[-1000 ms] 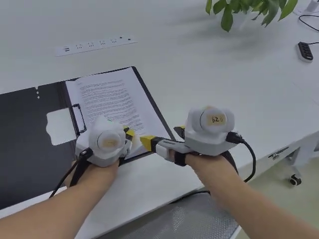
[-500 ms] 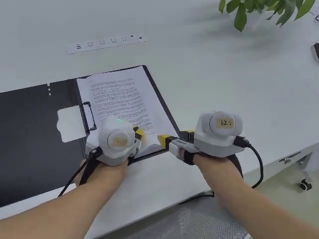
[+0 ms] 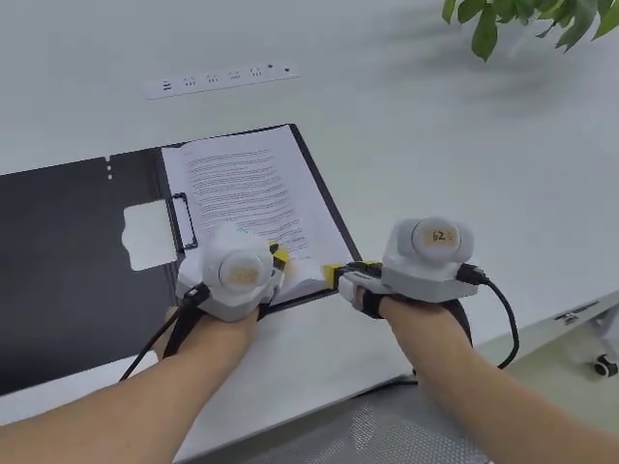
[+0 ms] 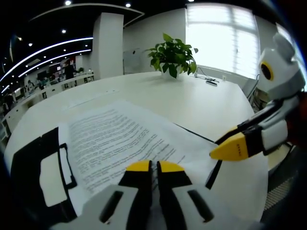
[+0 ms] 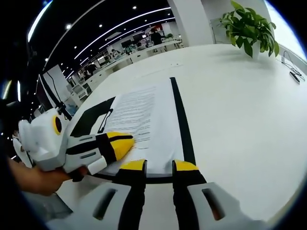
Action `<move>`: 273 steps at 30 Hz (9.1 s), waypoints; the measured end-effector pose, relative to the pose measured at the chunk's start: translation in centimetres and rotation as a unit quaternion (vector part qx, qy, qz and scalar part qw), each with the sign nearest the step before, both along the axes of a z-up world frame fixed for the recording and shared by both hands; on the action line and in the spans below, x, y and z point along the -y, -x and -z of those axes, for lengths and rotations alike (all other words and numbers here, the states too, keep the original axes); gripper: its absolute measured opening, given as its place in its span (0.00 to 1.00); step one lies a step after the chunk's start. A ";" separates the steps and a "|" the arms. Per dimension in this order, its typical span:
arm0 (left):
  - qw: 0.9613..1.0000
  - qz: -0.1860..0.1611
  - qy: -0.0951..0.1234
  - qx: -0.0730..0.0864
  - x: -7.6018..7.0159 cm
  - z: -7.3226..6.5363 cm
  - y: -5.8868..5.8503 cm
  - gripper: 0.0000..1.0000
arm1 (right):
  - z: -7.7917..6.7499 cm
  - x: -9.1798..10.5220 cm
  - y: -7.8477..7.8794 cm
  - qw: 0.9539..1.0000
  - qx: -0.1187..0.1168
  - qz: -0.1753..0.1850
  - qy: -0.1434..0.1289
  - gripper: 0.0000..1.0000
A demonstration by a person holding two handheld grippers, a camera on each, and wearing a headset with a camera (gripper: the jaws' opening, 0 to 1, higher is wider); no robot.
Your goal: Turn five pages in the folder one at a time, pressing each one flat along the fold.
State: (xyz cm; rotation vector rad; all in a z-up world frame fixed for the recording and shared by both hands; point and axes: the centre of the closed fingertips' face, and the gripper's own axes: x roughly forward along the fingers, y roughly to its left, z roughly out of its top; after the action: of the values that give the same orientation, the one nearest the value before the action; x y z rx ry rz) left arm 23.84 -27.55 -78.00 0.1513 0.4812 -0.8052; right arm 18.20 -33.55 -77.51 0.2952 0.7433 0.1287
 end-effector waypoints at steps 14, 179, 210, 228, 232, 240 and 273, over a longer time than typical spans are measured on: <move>1.000 -0.012 0.002 -0.008 0.0 0.0 0.0 0.03 | 0.5 1.2 0.0 0.999 -0.015 0.031 -0.010 0.00; 0.979 -0.205 -0.012 -0.003 -25.4 1.1 3.3 0.13 | -0.9 -17.8 -15.0 0.981 0.125 -0.140 -0.055 0.00; 0.978 -0.209 -0.006 -0.002 -25.3 1.0 3.4 0.13 | -0.6 -17.1 -23.4 0.978 0.164 -0.126 0.016 0.00; 0.978 -0.210 -0.005 0.000 -25.2 1.0 3.4 0.13 | 0.7 -17.3 -27.6 0.974 0.161 -0.157 0.038 0.00; 0.978 -0.210 -0.005 -0.001 -25.3 1.0 3.3 0.13 | 0.7 -17.3 -26.4 0.974 0.163 -0.157 0.031 0.00; 0.978 -0.209 -0.006 0.001 -25.2 1.0 3.4 0.13 | 0.7 -17.4 -23.9 0.970 0.174 -0.166 0.024 0.00; 0.978 -0.210 -0.006 0.004 -25.3 1.1 3.3 0.13 | -1.0 -16.9 -13.4 0.976 0.151 -0.153 -0.019 0.00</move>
State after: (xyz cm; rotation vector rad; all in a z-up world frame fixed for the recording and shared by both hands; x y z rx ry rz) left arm 20.49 -2.30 -79.06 0.0594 0.4897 -0.3878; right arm 31.58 -16.64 -76.50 0.1904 0.4797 0.4699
